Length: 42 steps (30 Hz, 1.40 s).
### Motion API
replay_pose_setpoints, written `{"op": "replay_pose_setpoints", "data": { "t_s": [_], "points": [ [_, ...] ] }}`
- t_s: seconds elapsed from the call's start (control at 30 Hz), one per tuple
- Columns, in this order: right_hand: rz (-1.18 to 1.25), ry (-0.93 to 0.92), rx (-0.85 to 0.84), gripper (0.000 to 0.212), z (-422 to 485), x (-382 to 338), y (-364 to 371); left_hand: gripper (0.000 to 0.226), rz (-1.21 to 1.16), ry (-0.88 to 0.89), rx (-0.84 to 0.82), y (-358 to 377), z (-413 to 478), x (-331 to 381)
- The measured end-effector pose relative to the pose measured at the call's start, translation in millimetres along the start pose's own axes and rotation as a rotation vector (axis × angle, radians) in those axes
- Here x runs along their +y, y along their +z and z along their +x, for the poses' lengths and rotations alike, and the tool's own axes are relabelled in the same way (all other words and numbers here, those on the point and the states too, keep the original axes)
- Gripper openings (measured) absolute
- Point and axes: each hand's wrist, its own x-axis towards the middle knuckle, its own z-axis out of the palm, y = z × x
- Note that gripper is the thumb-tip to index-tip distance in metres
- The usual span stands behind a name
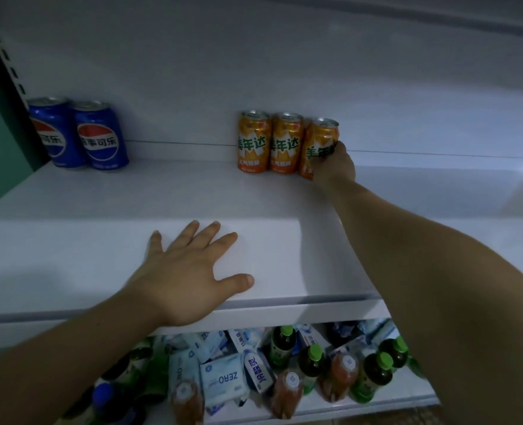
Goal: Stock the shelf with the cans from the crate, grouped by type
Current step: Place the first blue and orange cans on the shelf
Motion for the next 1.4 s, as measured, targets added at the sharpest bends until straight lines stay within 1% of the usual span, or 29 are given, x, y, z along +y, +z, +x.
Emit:
{"op": "replay_pose_setpoints", "data": {
  "t_s": [0.1,0.17,0.23,0.33,0.4,0.47,0.53,0.57,0.63,0.7,0.77,0.87,0.93,1.0,1.1,1.23,1.33,1.4],
  "points": [
    [-0.047,0.082,-0.101,0.054,-8.4,-3.6,-9.6,0.116,-0.025,0.001,-0.009,-2.1,-1.4,-0.1],
    [-0.109,0.076,-0.139,0.066,-22.0,-1.7,-25.6,0.109,-0.046,-0.008,-0.015,-3.8,-1.9,0.6],
    [-0.22,0.052,-0.181,0.073,-43.1,4.9,-52.7,0.098,-0.053,-0.022,-0.025,-5.6,-2.8,2.4],
    [-0.331,0.041,-0.22,0.076,-80.9,27.1,-106.9,0.084,-0.021,-0.026,-0.033,-8.3,-2.7,3.9],
    [-0.371,0.071,-0.208,0.076,-111.5,46.2,-149.0,0.082,-0.013,-0.052,-0.043,-13.4,-1.3,5.9],
    [-0.397,0.116,-0.184,0.075,-145.1,66.9,-191.2,0.091,-0.053,-0.062,-0.056,-19.7,0.8,21.7],
    [-0.432,0.177,-0.15,0.074,-180.3,89.5,-230.3,0.102,-0.121,0.049,-0.065,-20.9,-1.0,62.5],
    [-0.445,0.216,-0.13,0.074,-198.5,100.0,-247.5,0.101,-0.154,0.141,-0.071,-19.2,-7.2,92.3],
    [-0.456,0.295,-0.095,0.074,-236.7,120.7,-277.7,0.085,-0.217,0.335,-0.083,-5.2,-25.5,158.7],
    [-0.483,0.361,-0.072,0.071,-276.5,143.7,-303.2,0.073,-0.215,0.538,-0.118,22.5,-48.7,224.9],
    [-0.492,0.447,-0.053,0.069,-317.4,170.4,-324.9,0.073,-0.17,0.691,-0.229,56.2,-74.1,281.9],
    [-0.466,0.621,-0.04,0.073,-377.7,214.9,-350.8,0.071,-0.078,0.825,-0.411,113.8,-105.3,340.0],
    [-0.49,0.718,-0.03,0.07,-412.7,245.5,-365.3,0.066,-0.048,0.891,-0.484,154.8,-118.8,365.0],
    [-0.488,0.811,-0.036,0.066,-441.7,274.6,-376.8,0.06,-0.013,0.916,-0.548,192.7,-126.7,384.4],
    [-0.456,0.92,-0.084,0.053,-467.9,321.3,-382.0,0.07,0.047,0.882,-0.621,239.8,-129.1,406.6],
    [-0.376,1.023,-0.134,0.059,-480.5,397.1,-368.6,0.063,0.089,0.87,-0.699,297.4,-108.8,435.7],
    [-0.333,1.101,-0.172,0.059,-484.5,456.2,-348.7,0.07,0.1,0.834,-0.773,339.6,-88.8,459.2],
    [-0.292,1.136,-0.204,0.064,-485.2,499.4,-332.0,0.074,0.092,0.792,-0.834,369.5,-75.2,473.7]
  ]
}}
